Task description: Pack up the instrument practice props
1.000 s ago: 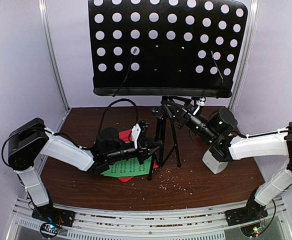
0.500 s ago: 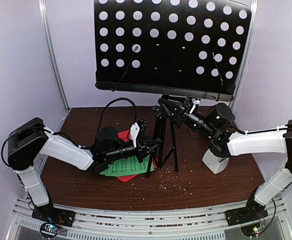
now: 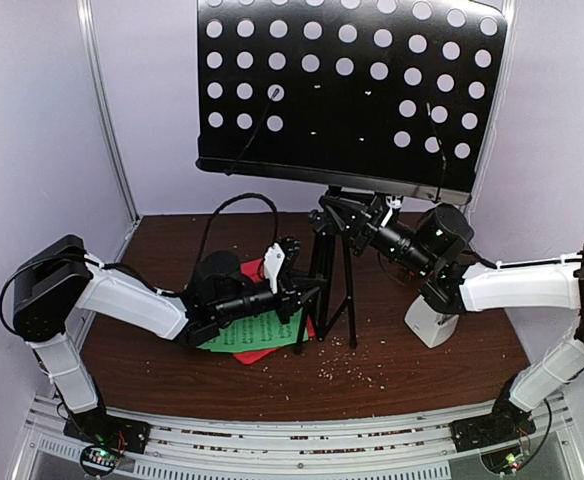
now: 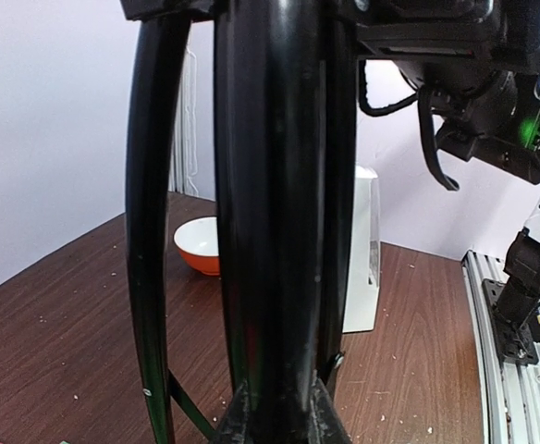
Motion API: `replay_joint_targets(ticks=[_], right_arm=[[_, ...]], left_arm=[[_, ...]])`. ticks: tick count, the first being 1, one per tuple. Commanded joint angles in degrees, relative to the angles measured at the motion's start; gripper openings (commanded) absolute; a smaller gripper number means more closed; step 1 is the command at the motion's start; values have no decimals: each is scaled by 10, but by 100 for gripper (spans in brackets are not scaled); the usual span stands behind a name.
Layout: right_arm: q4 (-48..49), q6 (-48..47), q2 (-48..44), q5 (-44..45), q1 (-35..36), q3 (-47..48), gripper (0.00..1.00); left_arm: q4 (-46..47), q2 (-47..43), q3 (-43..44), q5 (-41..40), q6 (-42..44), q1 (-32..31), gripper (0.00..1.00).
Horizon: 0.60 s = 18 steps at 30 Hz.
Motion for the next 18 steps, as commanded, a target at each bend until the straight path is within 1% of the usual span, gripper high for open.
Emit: replay_joint_targets(ticks=[1, 6, 9, 10, 11, 12, 18], right_arm=[[32, 19, -46, 12, 27, -7, 12], [13, -15, -67, 49, 33, -29, 9], [12, -28, -76, 72, 37, -40, 9], [9, -31, -78, 78, 38, -42, 9], [5, -34, -80, 84, 39, -43, 9], [1, -36, -81, 88, 40, -43, 9], [-20, -52, -85, 120, 46, -38, 10]], left_arm=[[13, 3, 26, -44, 15, -13, 10], [3, 1, 3, -88, 7, -16, 50], [5, 1, -1, -97, 9, -21, 66], [10, 2, -1, -97, 12, -25, 77], [18, 3, -2, -97, 16, -27, 93], [27, 5, 0, -93, 17, -29, 98], [38, 40, 41, -40, 14, -33, 98]])
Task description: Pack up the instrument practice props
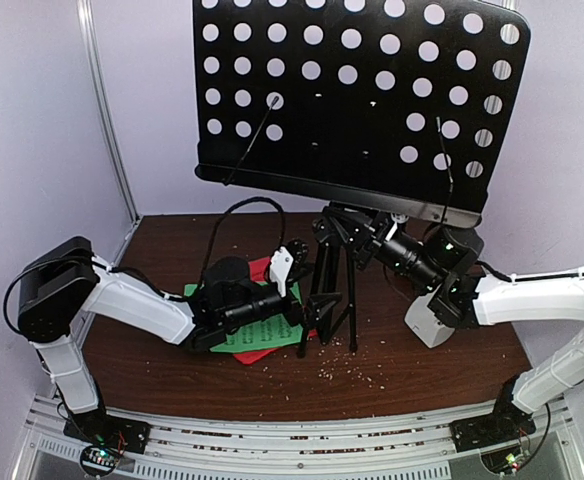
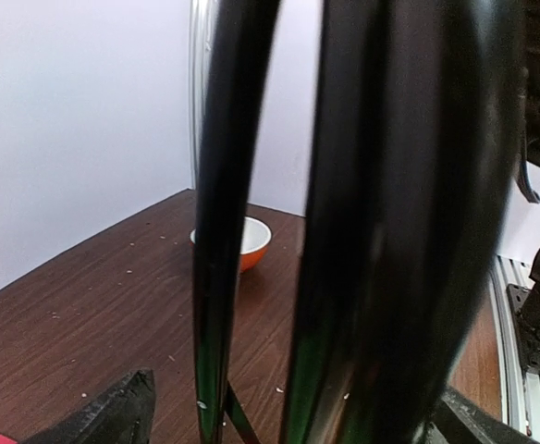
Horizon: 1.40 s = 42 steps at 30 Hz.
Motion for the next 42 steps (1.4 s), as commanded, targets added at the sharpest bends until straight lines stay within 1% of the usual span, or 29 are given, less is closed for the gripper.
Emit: replay_joint_targets(ticks=[1, 4, 7, 11, 19, 29, 33, 41, 42], right_arm=[[6, 6, -25, 56, 5, 9, 10], [-6, -1, -25, 72, 5, 12, 10], [-9, -2, -28, 81, 7, 12, 10], [-12, 1, -32, 95, 8, 10, 10], [-36, -6, -45, 119, 19, 12, 10], [-55, -3, -55, 112, 28, 12, 10], [-62, -4, -62, 110, 31, 10, 10], [-83, 3, -77, 111, 41, 4, 13], [-85, 5, -79, 116, 41, 2, 13]], left_arm=[[47, 26, 30, 41, 6, -8, 98], [48, 42, 46, 50, 1, -9, 98], [22, 62, 76, 29, 0, -10, 98], [28, 88, 103, 0, -3, -12, 98], [-18, 130, 161, -122, -2, -30, 98], [-49, 160, 191, -152, -3, -31, 97], [-47, 160, 187, -156, -3, -32, 86], [-24, 150, 152, -163, -2, -32, 50], [-19, 151, 145, -165, -1, -32, 47]])
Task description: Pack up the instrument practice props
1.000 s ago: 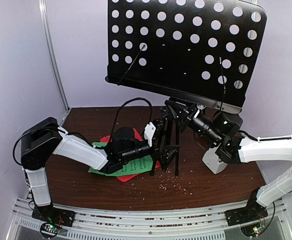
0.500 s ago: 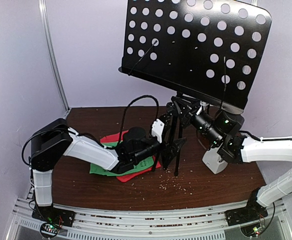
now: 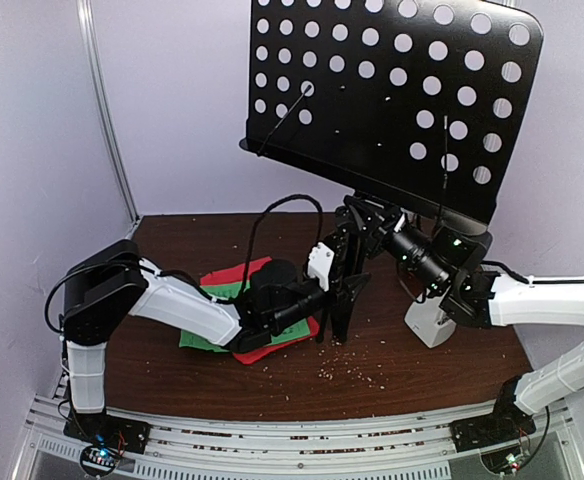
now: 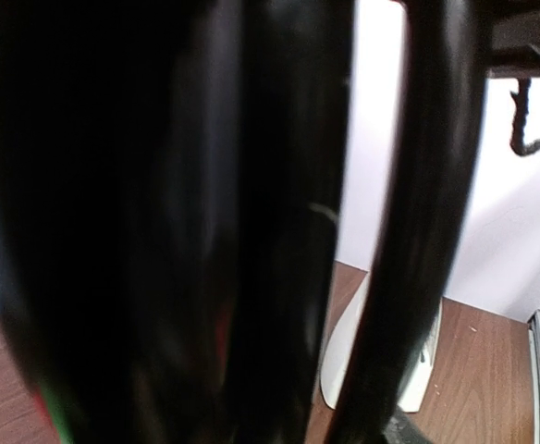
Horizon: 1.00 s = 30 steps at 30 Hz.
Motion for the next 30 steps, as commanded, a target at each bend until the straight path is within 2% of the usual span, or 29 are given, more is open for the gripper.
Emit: replay_joint_targets(ticks=[1, 6, 10, 15, 30], right_arm=[[6, 34, -32, -41, 32, 1, 14], [-18, 45, -33, 30, 32, -4, 21], [-25, 59, -33, 65, 32, -5, 30], [-15, 64, -32, 69, 31, -1, 47], [-30, 39, -9, 22, 31, 59, 52]], left_arm=[[-17, 11, -33, -32, 15, 17, 44], [30, 9, -80, -30, 31, 13, 39], [28, 8, -82, -22, 40, 9, 36], [24, 8, -79, -22, 47, 5, 34], [0, 11, -63, -15, 60, 0, 34]])
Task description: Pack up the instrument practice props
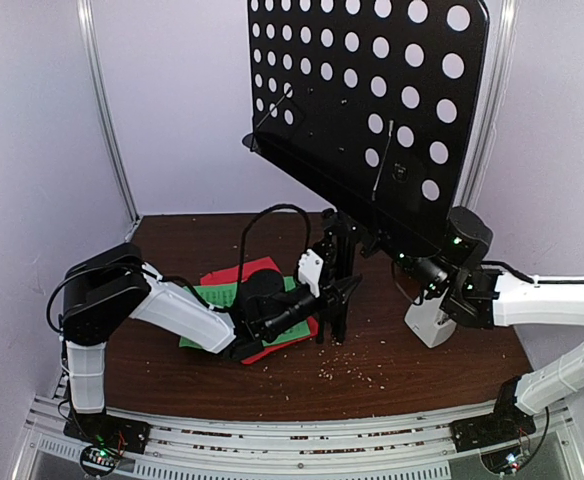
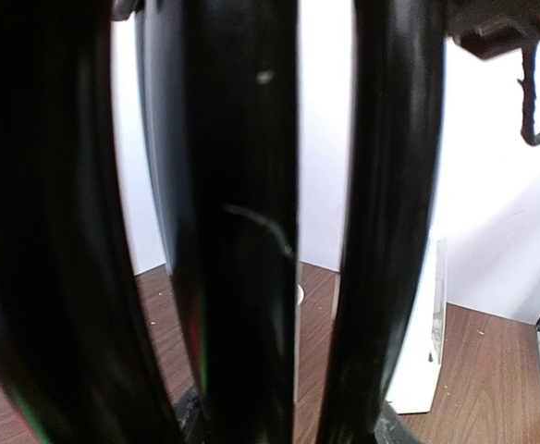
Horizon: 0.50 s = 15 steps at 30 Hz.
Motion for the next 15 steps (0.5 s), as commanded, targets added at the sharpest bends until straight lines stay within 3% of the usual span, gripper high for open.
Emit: replay_joint_targets(ticks=[1, 6, 10, 12, 15], right_arm=[[17, -8, 5, -17, -3, 35, 52], [20, -12, 14, -17, -2, 43, 49], [16, -17, 18, -26, -3, 53, 32], [16, -17, 17, -28, -3, 52, 22], [16, -17, 10, -28, -3, 46, 9]], left_arm=[[-94, 13, -8, -6, 25, 1, 34], [-96, 12, -7, -5, 30, 0, 33], [-99, 12, -7, -9, 31, -1, 35], [-100, 10, -8, -12, 30, -1, 43], [-100, 8, -8, -24, 26, -1, 72]])
